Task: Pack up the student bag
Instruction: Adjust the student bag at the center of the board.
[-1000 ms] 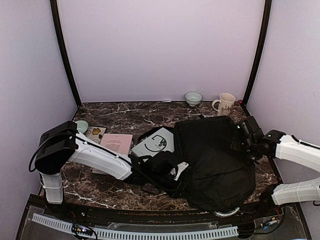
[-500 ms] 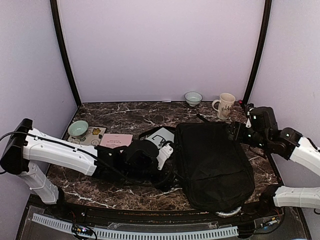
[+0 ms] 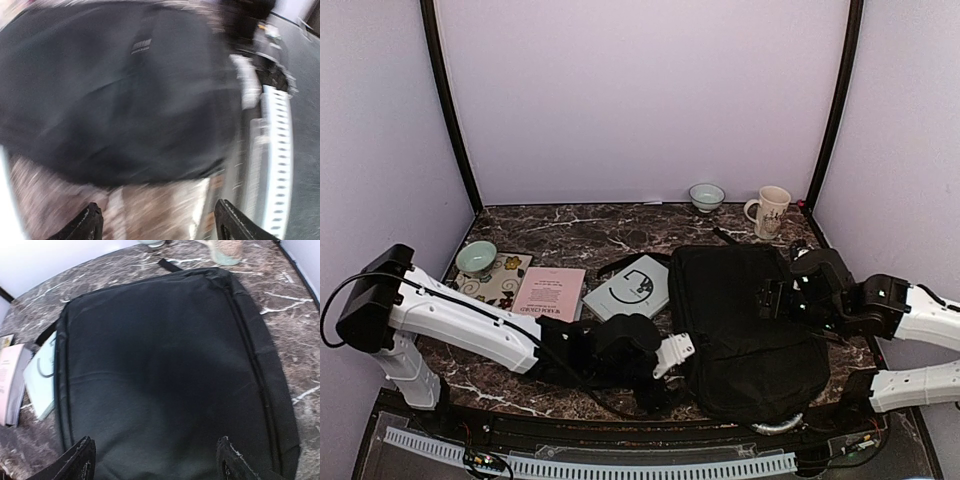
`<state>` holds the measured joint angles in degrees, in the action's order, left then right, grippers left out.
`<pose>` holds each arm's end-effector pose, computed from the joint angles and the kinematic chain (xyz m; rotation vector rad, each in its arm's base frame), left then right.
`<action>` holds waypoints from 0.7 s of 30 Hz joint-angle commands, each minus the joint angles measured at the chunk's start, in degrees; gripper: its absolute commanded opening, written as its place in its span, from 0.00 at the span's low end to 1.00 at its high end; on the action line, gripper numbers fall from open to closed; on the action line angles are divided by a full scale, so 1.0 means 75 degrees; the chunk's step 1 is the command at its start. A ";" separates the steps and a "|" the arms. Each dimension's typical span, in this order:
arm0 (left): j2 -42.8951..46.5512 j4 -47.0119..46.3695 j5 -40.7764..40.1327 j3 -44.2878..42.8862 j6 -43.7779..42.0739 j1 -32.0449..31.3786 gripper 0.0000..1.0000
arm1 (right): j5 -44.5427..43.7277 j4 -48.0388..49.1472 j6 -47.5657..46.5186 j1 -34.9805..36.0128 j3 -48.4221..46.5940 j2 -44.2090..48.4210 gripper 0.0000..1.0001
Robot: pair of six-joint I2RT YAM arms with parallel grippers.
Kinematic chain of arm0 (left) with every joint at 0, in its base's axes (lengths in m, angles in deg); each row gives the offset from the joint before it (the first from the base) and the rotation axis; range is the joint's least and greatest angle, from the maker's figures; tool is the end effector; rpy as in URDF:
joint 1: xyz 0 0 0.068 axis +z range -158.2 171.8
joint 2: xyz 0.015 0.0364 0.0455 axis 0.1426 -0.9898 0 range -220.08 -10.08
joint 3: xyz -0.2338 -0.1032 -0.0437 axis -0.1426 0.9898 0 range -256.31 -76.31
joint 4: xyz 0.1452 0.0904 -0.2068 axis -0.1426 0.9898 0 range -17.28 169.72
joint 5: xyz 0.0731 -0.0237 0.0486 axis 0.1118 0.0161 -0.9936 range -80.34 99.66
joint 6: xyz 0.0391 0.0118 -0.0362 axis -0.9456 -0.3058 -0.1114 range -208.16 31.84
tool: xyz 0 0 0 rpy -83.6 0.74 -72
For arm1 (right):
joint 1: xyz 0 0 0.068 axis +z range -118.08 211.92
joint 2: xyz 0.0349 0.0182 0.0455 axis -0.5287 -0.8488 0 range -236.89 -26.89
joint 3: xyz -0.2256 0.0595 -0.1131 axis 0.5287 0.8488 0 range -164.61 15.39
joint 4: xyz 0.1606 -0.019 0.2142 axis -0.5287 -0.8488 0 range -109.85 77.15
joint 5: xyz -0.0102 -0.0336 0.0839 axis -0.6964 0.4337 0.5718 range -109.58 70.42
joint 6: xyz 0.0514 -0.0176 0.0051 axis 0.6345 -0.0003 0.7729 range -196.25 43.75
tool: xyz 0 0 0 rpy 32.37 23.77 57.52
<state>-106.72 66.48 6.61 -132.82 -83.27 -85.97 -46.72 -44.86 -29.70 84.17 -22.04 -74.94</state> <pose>0.0807 -0.3635 0.1833 1.3195 1.8413 -0.7519 0.1297 0.1403 0.2397 0.1249 2.2432 0.3931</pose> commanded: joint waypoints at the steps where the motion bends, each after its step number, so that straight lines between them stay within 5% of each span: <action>1: -0.1028 0.0388 -0.0057 -0.1322 -0.0908 -0.0723 0.80 | -0.1450 -0.0723 0.0744 0.0053 -0.0446 -0.0308 0.85; 4: -0.1810 0.0727 -0.0155 -0.1964 -0.0908 -0.0840 0.79 | -0.2130 -0.1328 0.1208 -0.0307 -0.0487 -0.0648 0.88; 13: -0.2706 0.0899 -0.0504 -0.2701 -0.1520 -0.1075 0.83 | -0.0930 -0.0041 0.0626 -0.2495 0.0582 -0.0987 0.89; 18: -0.2974 0.1114 -0.1599 -0.2874 -0.1619 -0.1069 0.83 | -0.0628 0.0194 0.0986 -0.2721 0.1295 -0.1188 0.89; 21: -0.2873 0.1202 -0.2295 -0.2701 -0.1514 -0.0966 0.80 | 0.0574 0.1089 0.0658 -0.2701 0.2041 -0.1061 0.87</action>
<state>-128.58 72.69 -2.15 -153.41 -94.07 -93.71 -52.05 -44.25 -23.71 63.99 -12.51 -83.47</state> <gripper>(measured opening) 0.812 0.889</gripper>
